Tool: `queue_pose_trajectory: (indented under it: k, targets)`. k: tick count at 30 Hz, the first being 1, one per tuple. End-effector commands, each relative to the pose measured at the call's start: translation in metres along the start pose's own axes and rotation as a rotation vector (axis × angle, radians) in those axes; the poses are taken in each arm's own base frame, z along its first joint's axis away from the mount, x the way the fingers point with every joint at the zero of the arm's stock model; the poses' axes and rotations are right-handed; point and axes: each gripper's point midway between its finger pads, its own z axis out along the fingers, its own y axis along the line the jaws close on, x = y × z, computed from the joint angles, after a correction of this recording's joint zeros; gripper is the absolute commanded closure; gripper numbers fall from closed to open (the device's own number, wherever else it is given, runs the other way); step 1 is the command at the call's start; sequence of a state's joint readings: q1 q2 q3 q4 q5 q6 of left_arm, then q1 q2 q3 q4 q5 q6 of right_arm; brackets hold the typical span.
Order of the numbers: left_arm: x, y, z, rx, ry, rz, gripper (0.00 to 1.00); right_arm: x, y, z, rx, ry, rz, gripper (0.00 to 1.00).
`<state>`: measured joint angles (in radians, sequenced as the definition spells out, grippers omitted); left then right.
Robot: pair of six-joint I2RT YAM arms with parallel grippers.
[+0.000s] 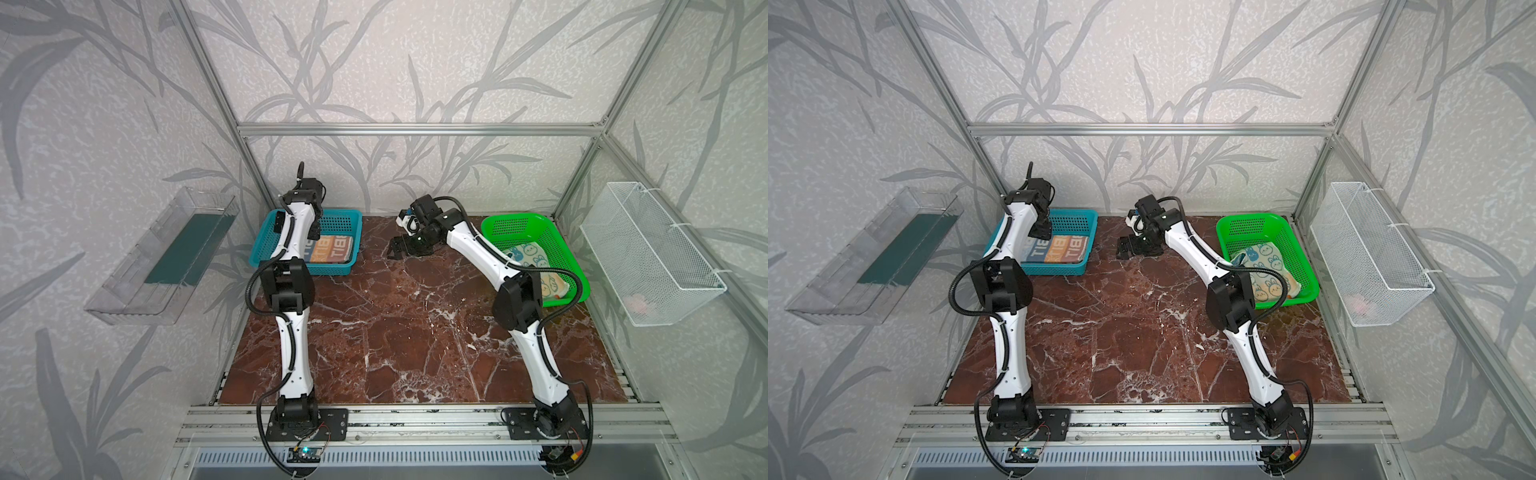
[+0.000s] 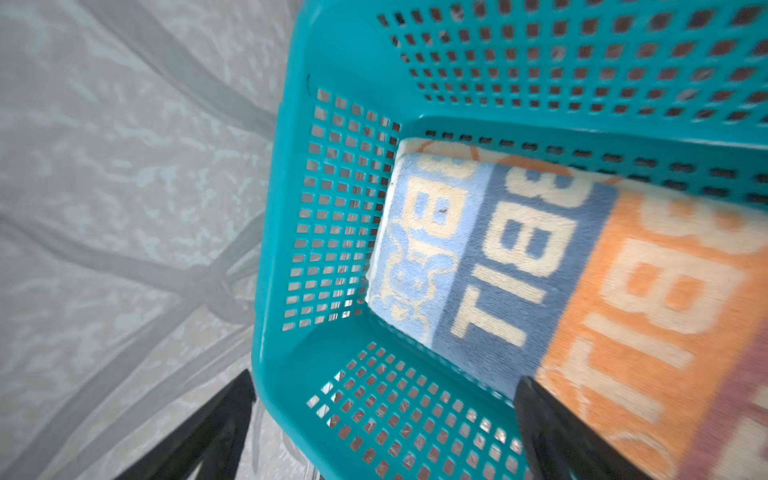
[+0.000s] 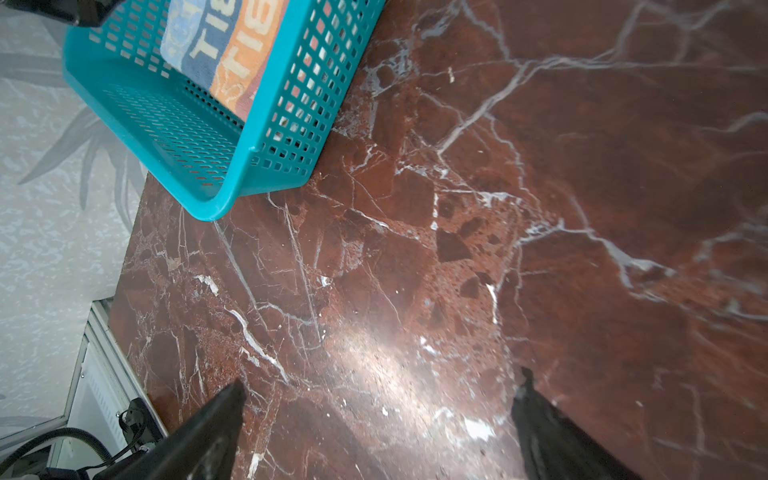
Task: Fold and stack the towels
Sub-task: 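Grasp the bunny towel in the green basket with right gripper while left arm swings inward, then lift the bunny towel out with the right gripper and drop it on the table centre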
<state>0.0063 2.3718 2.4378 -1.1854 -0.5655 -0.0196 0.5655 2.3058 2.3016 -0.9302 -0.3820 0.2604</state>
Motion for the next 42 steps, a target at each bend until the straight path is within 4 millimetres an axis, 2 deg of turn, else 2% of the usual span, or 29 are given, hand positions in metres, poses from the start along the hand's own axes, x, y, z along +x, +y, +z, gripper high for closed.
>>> queue_pose_trajectory:
  k: [1,4,6,9,12,13,16,20,23,25,31,37,42]
  targets:
    - [-0.002,-0.008,-0.086,0.017,-0.101,-0.004,0.01,-0.008,-0.011,-0.075,0.105,-0.092,-0.007,0.01]
    - [0.002,-0.043,-0.137,0.069,-0.185,0.053,0.01,0.002,-0.051,-0.116,0.269,-0.122,0.049,0.01]
    - [0.006,-0.065,-0.169,0.090,-0.256,0.111,0.01,0.011,-0.078,-0.138,0.315,-0.143,0.128,0.01]
    - [0.015,-0.095,-0.213,0.113,-0.360,0.163,0.01,0.027,-0.112,-0.163,0.320,-0.215,0.261,0.01]
    - [0.029,-0.125,-0.250,0.174,-0.425,0.187,0.01,0.042,-0.155,-0.191,0.433,-0.329,0.339,0.01]
    - [0.036,-0.136,-0.262,0.197,-0.442,0.202,0.01,0.048,-0.168,-0.202,0.476,-0.351,0.367,0.01]
    - [0.057,-0.164,-0.289,0.230,-0.494,0.263,0.01,0.066,-0.194,-0.215,0.569,-0.354,0.408,0.01]
    - [0.081,-0.198,-0.312,0.286,-0.548,0.338,0.01,0.091,-0.224,-0.225,0.713,-0.334,0.468,0.01]
    - [0.094,-0.227,-0.321,0.336,-0.574,0.401,0.01,0.113,-0.240,-0.224,0.772,-0.327,0.510,0.01]
    - [0.098,-0.243,-0.326,0.360,-0.595,0.430,0.01,0.127,-0.251,-0.216,0.763,-0.307,0.561,0.01]
    - [0.102,-0.277,-0.343,0.484,-0.619,0.469,0.01,0.164,-0.275,-0.208,0.829,-0.215,0.640,0.01]
    - [0.105,-0.309,-0.363,0.609,-0.680,0.462,0.01,0.184,-0.280,-0.184,0.761,-0.118,0.636,0.02]
    - [0.109,-0.331,-0.376,0.652,-0.704,0.499,0.01,0.191,-0.282,-0.164,0.706,-0.045,0.645,0.12]
